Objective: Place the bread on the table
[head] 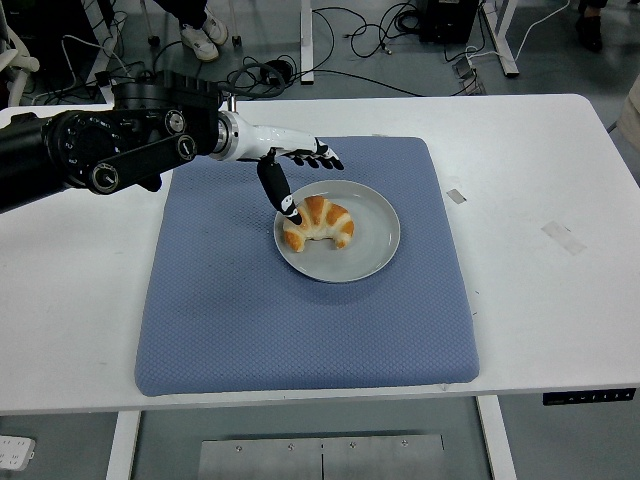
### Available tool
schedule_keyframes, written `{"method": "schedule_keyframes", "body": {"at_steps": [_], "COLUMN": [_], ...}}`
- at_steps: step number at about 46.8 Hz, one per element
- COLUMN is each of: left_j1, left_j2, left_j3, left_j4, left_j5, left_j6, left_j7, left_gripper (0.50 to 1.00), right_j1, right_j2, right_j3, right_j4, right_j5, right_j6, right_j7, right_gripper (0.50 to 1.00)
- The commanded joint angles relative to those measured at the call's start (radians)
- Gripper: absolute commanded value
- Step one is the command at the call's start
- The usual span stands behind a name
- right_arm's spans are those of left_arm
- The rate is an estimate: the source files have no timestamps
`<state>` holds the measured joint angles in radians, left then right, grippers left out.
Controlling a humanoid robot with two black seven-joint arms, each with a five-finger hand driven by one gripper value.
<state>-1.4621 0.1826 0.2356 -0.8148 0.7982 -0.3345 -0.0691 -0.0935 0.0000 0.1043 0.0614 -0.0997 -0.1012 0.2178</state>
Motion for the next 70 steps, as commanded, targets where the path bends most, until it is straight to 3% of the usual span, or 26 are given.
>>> {"method": "schedule_keyframes", "body": {"at_steps": [1,40,70], "left_j1": [0.019,0.039,0.051], "left_j2": [0.0,-0.045,-0.058], "left_j3": [0.001,-0.007,-0.007], "left_j4": [0.0,0.0,0.002], "left_j5": [0.001,-0.013,-0.014], "left_j6": [0.003,0.043,0.045], "left_j7": [0.0,0.0,0.0], "left_gripper": [0.942,0.939,0.89], "right_j1": [0.0,0.0,0.0], "right_j2": [0.0,0.0,0.0], "right_j3": [0.0,0.0,0.0], "right_j4": [0.0,0.0,0.0], "right_j5": [0.0,0.0,0.0], "right_j6": [0.0,0.0,0.0], "right_j7": [0.0,0.0,0.0], "right_gripper": [1.0,1.0,1.0]}}
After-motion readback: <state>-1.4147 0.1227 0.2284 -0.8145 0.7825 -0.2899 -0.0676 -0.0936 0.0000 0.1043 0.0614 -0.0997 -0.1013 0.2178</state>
